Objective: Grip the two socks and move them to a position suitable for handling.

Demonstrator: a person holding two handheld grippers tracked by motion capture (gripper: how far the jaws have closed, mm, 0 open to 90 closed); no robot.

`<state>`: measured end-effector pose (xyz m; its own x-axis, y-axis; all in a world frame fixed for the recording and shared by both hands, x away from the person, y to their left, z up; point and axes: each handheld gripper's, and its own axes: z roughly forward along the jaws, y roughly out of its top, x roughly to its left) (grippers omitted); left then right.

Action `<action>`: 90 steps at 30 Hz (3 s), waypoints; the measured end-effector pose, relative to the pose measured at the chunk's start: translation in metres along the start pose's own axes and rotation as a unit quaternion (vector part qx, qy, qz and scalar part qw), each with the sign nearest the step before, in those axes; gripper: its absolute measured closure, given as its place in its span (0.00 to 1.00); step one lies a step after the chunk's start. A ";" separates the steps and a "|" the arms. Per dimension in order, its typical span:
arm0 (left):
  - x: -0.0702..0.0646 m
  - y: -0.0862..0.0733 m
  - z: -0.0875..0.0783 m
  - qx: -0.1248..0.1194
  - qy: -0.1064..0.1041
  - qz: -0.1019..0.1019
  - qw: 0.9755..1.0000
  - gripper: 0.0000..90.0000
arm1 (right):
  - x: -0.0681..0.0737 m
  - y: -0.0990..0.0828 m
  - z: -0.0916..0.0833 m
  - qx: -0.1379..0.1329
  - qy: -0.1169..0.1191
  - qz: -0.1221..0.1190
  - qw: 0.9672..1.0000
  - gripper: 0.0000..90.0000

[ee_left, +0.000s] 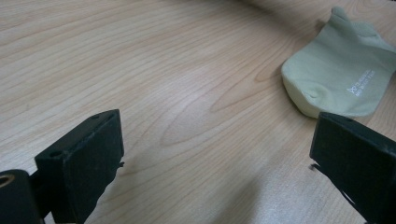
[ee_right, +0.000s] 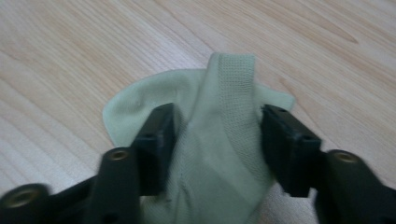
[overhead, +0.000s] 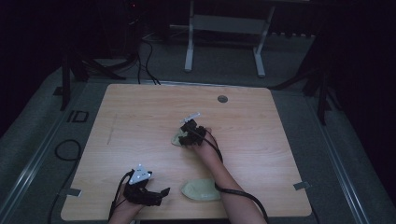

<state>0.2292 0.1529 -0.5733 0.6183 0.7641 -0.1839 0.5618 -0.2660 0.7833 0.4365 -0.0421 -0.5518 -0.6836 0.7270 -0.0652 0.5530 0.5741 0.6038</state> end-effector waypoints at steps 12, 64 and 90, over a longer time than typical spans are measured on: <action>0.000 0.000 0.001 0.004 0.003 -0.001 1.000 0.04 | 0.001 0.001 -0.020 0.008 -0.004 0.000 1.000 0.86; -0.011 0.008 0.004 0.013 -0.007 0.017 1.000 0.13 | 0.029 -0.087 -0.068 -0.001 -0.007 0.015 1.000 0.77; -0.009 0.079 0.092 0.076 0.010 0.076 0.994 0.68 | 0.007 -0.086 -0.079 0.018 0.046 0.021 0.999 0.76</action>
<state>0.3187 0.0714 -0.5642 0.6923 0.7193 -0.0571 0.5400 -0.4640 0.7022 0.3465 -0.1168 -0.5412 -0.6994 0.7139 0.0343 0.5981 0.5583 0.5749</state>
